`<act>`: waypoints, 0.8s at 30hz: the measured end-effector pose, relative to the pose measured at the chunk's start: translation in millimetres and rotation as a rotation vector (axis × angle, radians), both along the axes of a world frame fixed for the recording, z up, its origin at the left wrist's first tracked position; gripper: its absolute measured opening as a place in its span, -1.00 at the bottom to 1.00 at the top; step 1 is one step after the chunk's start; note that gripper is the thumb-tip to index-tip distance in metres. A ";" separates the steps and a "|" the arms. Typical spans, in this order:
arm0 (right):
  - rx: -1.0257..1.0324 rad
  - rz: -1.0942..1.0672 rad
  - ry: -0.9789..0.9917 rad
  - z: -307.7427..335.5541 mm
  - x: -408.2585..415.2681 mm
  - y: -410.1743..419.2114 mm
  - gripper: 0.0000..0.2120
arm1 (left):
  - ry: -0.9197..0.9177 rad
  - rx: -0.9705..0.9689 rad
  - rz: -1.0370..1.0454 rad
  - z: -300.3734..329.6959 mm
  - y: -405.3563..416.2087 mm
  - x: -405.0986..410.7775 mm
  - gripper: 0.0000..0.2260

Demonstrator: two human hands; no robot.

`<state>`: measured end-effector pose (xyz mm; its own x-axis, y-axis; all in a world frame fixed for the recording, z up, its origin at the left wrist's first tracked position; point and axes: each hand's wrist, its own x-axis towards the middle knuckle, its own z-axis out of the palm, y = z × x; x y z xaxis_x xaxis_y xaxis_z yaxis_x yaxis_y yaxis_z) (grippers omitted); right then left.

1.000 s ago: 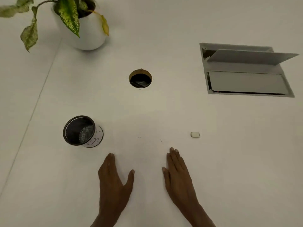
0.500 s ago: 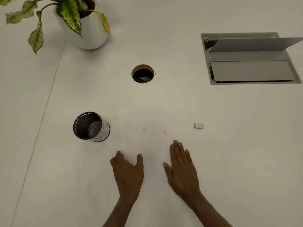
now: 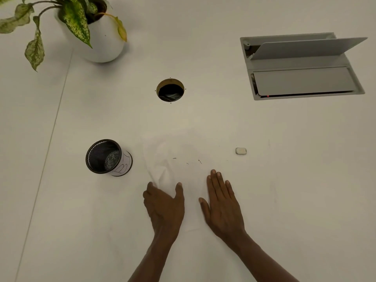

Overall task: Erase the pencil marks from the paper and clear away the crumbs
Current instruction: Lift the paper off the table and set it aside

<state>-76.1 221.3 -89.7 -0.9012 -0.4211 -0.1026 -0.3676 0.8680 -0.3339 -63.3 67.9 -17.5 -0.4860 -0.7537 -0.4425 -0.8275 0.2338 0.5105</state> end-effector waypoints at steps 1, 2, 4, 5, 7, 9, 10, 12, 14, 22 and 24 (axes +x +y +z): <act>-0.004 -0.001 -0.001 0.5 -0.2 0.2 -0.38 | 0.001 0.026 0.014 0.4 -0.9 -3.0 -0.21; -0.010 -0.001 -0.001 0.7 -0.5 0.3 -0.39 | -0.010 0.034 0.019 0.6 -3.1 -5.3 -0.22; -0.009 0.001 0.000 1.4 0.0 0.5 -0.39 | -0.065 0.024 0.032 1.5 -12.1 -6.9 -0.32; -0.007 0.002 0.001 1.4 -0.2 0.1 -0.39 | -0.079 0.016 0.042 2.3 -17.7 -6.5 -0.37; -0.004 0.001 0.003 0.3 0.0 0.4 -0.39 | -0.047 0.030 0.056 6.7 -27.2 -4.8 -0.49; -0.016 0.003 0.002 -0.3 -0.7 1.3 -0.39 | 0.054 0.071 0.070 13.6 -31.5 -2.2 -0.71; -0.023 0.004 -0.005 -0.2 -1.1 1.6 -0.39 | 0.090 0.082 0.068 18.0 -31.6 -1.6 -0.77; -0.040 0.003 -0.030 1.3 -1.4 1.1 -0.41 | 0.121 0.038 0.026 29.2 -30.8 -0.1 -0.69; -0.121 -0.047 -0.064 7.7 -1.4 -3.4 -0.43 | 0.158 0.003 -0.013 34.7 -30.6 1.5 -0.78; -0.804 0.074 -0.440 90.1 -16.6 -79.5 -0.48 | 0.300 -0.068 -0.120 67.5 -22.5 10.4 -0.87; -0.819 0.085 -0.497 84.6 -24.5 -88.5 -0.49 | 0.312 -0.082 -0.152 75.0 -22.4 10.8 -0.91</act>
